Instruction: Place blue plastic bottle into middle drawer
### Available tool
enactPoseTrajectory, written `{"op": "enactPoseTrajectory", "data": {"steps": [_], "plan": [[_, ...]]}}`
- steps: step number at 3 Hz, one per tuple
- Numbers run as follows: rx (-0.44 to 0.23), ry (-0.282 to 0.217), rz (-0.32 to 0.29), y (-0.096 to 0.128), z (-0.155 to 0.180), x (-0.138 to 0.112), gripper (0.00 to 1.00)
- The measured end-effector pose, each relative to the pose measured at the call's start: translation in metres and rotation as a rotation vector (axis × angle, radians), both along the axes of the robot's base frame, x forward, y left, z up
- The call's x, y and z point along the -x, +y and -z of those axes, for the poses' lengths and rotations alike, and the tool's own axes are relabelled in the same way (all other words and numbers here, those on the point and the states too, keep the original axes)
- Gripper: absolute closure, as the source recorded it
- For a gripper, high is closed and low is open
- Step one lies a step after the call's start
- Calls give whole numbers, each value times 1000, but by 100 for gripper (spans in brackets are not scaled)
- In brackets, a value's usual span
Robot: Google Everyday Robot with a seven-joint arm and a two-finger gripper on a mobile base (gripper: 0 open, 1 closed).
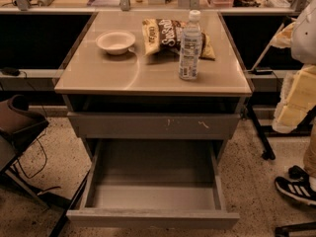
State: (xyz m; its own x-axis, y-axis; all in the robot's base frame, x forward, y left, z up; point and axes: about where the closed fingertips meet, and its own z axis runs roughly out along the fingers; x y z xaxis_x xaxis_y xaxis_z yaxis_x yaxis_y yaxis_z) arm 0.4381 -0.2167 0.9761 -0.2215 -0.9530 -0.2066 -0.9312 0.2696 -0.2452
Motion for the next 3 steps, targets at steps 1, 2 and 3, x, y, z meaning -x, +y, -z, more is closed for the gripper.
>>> {"op": "enactPoseTrajectory", "data": {"steps": [1,2,3], "plan": [[0,0,0,0,0,0,0],[-29,-3,-42,7,-4,-12,0],[-93,26,-136,25,-2,-52,0]]}}
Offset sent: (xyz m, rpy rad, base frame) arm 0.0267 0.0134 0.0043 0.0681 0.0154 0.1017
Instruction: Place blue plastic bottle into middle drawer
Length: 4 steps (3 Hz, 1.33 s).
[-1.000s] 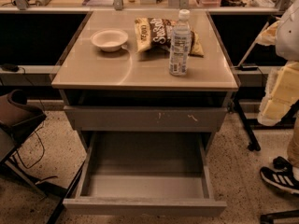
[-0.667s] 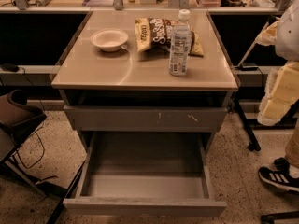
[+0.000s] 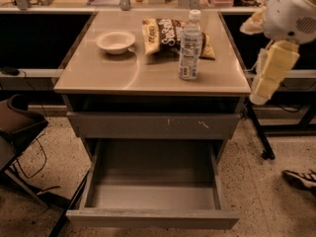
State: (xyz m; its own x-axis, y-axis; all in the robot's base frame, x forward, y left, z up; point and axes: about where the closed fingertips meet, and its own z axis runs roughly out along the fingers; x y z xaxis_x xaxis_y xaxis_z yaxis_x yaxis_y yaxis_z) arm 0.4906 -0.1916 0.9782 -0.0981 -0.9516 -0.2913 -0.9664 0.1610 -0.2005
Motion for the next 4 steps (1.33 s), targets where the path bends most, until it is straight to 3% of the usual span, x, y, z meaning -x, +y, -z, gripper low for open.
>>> {"op": "enactPoseTrajectory", "data": {"steps": [1,2,3,4], "plan": [[-88,22,-61,22,9,-62,0],[-174,-8,-63,33,7,-115,0],[-199,-83,-53,32,-17,-131,0],[-204,-91,-51,34,-15,-135,0]]}}
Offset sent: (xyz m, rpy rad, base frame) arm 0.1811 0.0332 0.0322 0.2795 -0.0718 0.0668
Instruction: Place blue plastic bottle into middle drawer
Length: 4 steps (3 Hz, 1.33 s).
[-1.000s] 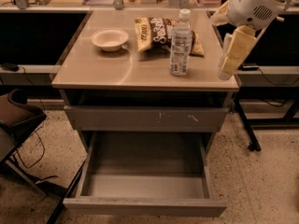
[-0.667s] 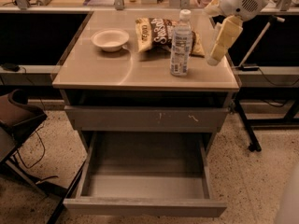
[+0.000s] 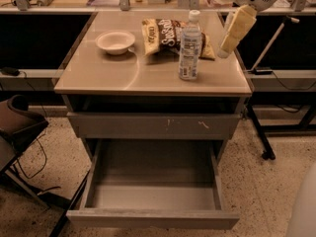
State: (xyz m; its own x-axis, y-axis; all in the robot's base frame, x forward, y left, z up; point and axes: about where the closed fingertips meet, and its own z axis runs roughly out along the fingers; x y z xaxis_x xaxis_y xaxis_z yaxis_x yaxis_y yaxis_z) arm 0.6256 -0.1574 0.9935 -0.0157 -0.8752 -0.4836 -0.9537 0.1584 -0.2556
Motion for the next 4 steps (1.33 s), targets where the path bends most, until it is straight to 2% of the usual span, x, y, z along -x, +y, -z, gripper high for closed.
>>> {"op": "enactPoseTrajectory", "data": {"steps": [1,2,3,4], "plan": [[-114,23,-10,-3,12,-9,0],[-425,34,10,-9,27,-43,0],[-655,94,-14,9,49,-73,0],[-678,99,-13,10,55,-80,0]]}}
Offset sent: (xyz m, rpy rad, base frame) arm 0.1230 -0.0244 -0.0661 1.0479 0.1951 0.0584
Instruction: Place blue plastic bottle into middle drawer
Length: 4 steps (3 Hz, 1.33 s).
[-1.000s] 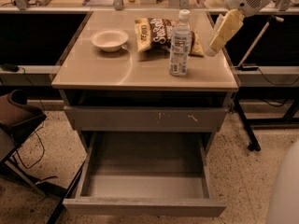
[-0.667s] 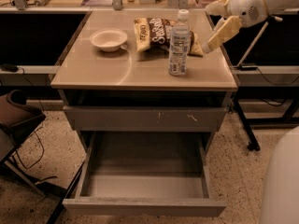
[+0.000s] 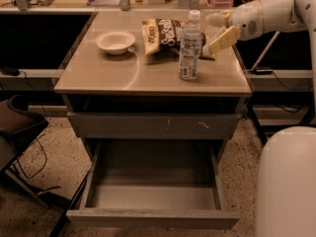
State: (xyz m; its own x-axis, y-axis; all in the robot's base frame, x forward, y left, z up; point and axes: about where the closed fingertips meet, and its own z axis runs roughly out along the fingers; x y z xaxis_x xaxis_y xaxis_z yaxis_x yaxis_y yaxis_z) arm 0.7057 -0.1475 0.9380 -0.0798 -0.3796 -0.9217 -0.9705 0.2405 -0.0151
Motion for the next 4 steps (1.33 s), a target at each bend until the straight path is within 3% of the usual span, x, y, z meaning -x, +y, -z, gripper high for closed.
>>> {"op": "enactPoseTrajectory", "data": {"steps": [1,2,4], "plan": [[3,32,-2,1,13,3,0],[-20,90,-36,19,43,11,0],[-17,77,-19,31,48,3,0]]}}
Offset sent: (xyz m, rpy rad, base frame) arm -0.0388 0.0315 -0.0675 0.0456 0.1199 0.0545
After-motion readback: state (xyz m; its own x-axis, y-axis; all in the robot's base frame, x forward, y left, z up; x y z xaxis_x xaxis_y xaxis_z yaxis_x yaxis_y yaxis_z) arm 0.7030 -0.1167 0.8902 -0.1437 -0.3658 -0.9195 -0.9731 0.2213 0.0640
